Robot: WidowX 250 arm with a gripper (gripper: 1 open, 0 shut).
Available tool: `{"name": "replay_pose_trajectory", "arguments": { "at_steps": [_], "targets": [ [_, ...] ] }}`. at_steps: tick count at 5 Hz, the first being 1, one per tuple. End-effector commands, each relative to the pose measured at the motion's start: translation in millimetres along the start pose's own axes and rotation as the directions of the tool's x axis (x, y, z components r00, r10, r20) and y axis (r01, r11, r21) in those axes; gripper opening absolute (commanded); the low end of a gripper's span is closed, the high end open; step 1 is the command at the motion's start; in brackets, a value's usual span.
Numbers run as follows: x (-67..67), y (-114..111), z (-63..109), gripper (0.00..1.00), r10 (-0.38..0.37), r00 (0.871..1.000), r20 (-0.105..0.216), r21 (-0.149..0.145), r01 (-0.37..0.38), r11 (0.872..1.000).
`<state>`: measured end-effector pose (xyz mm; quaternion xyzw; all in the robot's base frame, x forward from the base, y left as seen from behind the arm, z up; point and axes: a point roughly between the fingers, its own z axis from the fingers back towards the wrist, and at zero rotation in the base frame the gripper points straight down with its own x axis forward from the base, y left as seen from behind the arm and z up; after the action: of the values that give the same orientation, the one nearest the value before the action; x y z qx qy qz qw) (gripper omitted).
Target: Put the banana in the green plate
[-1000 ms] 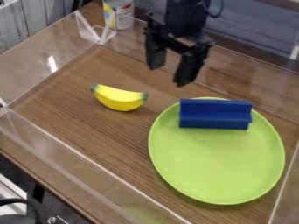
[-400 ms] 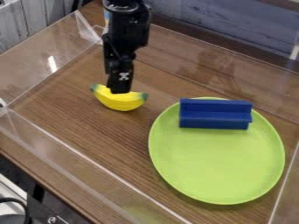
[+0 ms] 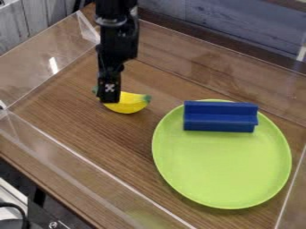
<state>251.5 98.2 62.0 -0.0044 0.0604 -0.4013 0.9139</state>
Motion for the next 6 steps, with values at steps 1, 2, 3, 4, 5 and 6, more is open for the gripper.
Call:
{"name": "replay_pose_trajectory", "arguments": {
  "at_steps": [1,2,3,4,5,6],
  "targets": [
    [-3.1,4,-10.1,1.0,-0.03,0.999,0.025,0.021,0.03,0.999],
    [-4.4,6,-26.9,1.0,-0.046,0.998,0.039,0.018,0.045,0.999],
    [-2.4,10,-32.9,1.0,-0.065,0.997,0.052,0.015,0.064,0.998],
    [-0.3,12,-35.6,1.0,-0.065,0.996,0.056,0.012,0.065,0.998],
    [1.6,14,-37.4,1.0,-0.068,0.996,0.06,0.005,0.068,0.998],
    [3.4,15,-38.6,1.0,-0.069,0.996,0.064,0.0,0.069,0.998]
  ]
}}
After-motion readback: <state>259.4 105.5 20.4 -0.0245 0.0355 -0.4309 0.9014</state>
